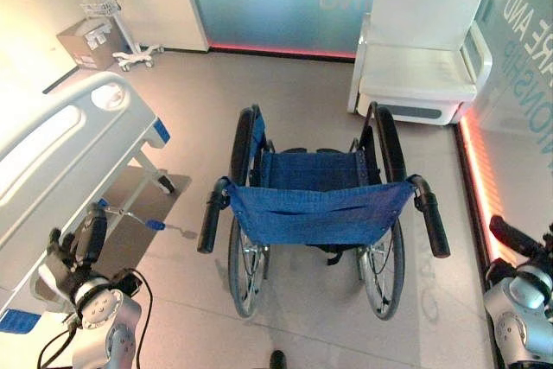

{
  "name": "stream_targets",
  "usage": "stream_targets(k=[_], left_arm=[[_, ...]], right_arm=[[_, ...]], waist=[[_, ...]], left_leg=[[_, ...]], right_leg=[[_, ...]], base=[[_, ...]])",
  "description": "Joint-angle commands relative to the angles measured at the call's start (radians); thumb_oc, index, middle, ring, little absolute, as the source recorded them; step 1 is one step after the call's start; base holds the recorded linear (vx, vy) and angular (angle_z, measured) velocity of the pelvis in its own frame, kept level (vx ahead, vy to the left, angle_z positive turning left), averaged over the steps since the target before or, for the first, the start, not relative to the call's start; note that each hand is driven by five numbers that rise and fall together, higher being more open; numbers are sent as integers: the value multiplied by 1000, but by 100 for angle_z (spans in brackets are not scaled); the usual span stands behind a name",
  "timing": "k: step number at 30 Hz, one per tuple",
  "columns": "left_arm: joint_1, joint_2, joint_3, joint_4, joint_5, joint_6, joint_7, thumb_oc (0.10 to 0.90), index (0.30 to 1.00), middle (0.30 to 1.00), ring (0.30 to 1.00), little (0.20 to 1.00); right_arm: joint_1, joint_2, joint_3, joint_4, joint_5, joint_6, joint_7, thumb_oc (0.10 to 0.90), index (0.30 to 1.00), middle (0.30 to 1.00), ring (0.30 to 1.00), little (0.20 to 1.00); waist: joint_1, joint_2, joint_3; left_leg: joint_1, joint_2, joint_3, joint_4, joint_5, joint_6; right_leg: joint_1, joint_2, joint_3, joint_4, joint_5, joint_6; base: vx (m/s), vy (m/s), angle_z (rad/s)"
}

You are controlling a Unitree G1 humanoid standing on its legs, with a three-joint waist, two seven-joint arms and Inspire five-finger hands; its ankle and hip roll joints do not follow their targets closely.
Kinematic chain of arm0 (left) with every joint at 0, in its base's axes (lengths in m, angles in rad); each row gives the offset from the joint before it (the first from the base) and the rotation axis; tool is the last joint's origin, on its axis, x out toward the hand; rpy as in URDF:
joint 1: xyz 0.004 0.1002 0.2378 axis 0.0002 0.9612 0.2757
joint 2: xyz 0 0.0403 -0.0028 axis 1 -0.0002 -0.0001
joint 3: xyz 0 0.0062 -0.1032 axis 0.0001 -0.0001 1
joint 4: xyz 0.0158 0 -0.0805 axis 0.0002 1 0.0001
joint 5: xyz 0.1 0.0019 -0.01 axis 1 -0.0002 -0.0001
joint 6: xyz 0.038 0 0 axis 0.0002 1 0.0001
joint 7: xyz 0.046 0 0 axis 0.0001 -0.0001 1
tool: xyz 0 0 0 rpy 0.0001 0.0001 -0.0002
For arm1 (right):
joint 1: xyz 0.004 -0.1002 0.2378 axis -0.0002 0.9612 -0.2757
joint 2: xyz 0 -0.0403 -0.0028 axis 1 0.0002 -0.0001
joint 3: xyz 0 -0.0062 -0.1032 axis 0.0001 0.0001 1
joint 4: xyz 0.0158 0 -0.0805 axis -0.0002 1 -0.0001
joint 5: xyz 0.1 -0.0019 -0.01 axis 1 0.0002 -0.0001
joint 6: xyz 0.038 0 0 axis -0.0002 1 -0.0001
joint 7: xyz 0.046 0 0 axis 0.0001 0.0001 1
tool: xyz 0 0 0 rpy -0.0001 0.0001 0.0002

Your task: Push the wheelchair next to the bed

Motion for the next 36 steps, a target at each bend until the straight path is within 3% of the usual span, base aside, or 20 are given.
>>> stream_targets(k=[1,11,16,19,25,31,36], left_arm=[[-80,168,78,-74,-26,29,-114,800,900,900,900,900],[-51,352,95,-227,-264,277,-397,800,900,900,900,900],[24,403,138,-276,-311,313,-459,800,900,900,900,900],[65,449,156,-305,-295,323,-537,800,900,900,900,900],[53,532,115,-351,-361,355,-631,800,900,900,900,900],[53,620,86,-396,-401,362,-650,800,900,900,900,900],[98,660,118,-411,-444,379,-631,800,900,900,900,900]], right_arm=[[-82,-154,-25,-105,-31,-4,104,800,900,900,900,900],[-82,-293,-79,-295,245,48,237,800,900,900,900,900],[-10,-331,-108,-378,365,108,314,800,900,900,900,900],[22,-367,-119,-408,407,108,350,800,900,900,900,900],[3,-430,-74,-422,500,122,339,800,900,900,900,900],[8,-492,-26,-427,542,133,322,800,900,900,900,900],[53,-525,-40,-440,564,173,321,800,900,900,900,900]], waist=[[8,-11,-36],[0,-1,-15],[-8,-4,-13],[-10,-9,-15],[-13,-8,-18],[-17,-5,-14],[-19,-5,-12]], left_leg=[[24,55,35,3,-72,-82],[17,59,62,3,-68,-84],[15,59,75,3,-68,-82],[17,60,87,3,-67,-83],[16,63,99,3,-62,-89],[17,67,111,3,-59,-92],[16,65,110,3,-59,-91]], right_leg=[[-38,-68,34,-71,121,56],[-47,-66,35,-71,125,67],[-53,-65,38,-71,126,71],[-54,-65,37,-71,127,74],[-56,-62,31,-71,129,76],[-57,-60,27,-71,131,76],[-58,-58,28,-71,130,77]], base=[[0,0,0],[-3,1,0],[0,0,0],[0,0,0],[0,0,0],[0,0,0],[0,0,0]])
